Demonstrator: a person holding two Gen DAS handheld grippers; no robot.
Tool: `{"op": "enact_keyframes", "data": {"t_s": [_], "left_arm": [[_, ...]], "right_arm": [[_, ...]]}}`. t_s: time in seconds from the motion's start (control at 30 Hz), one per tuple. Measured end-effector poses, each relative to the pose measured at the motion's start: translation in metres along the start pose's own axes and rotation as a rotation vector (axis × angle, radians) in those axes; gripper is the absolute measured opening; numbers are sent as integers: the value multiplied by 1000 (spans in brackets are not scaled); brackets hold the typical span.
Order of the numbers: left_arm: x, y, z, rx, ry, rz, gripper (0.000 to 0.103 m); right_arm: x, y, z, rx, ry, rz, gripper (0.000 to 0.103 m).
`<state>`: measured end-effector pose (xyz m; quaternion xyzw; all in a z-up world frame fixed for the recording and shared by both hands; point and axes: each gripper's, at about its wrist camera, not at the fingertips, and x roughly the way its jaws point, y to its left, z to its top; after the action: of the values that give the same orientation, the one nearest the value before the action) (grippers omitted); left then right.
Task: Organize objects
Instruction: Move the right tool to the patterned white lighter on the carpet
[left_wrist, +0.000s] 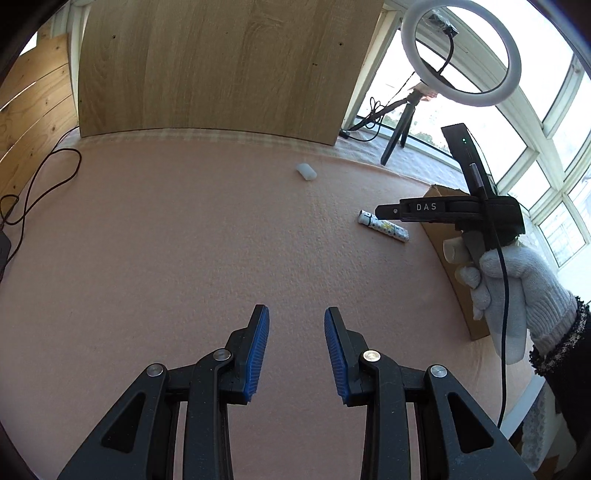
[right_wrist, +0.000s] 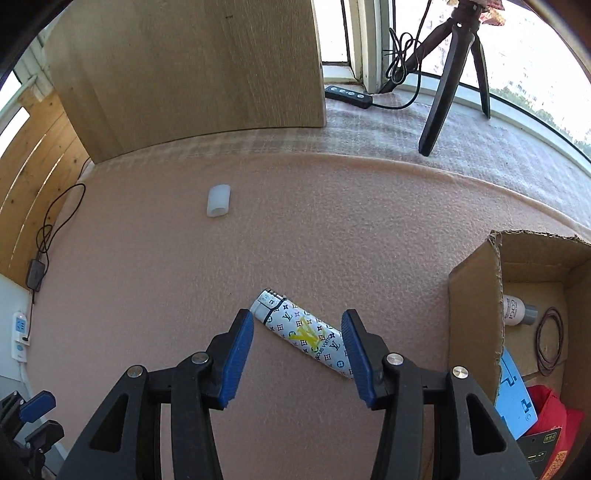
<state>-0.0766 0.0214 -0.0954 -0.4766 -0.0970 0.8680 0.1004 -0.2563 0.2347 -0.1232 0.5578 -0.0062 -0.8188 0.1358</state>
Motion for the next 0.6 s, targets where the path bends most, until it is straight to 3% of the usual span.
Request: {"op": "enact_keyframes", "data": {"t_s": [0.47,0.6], "left_arm": [[8,11,-2,-15,25,-13,34],[7,12,-5,-20,29,-25,34]], "right_arm": [[25,-6,9,14,94,29,51],[23,-4,13,-15,71,-28,51]]}}
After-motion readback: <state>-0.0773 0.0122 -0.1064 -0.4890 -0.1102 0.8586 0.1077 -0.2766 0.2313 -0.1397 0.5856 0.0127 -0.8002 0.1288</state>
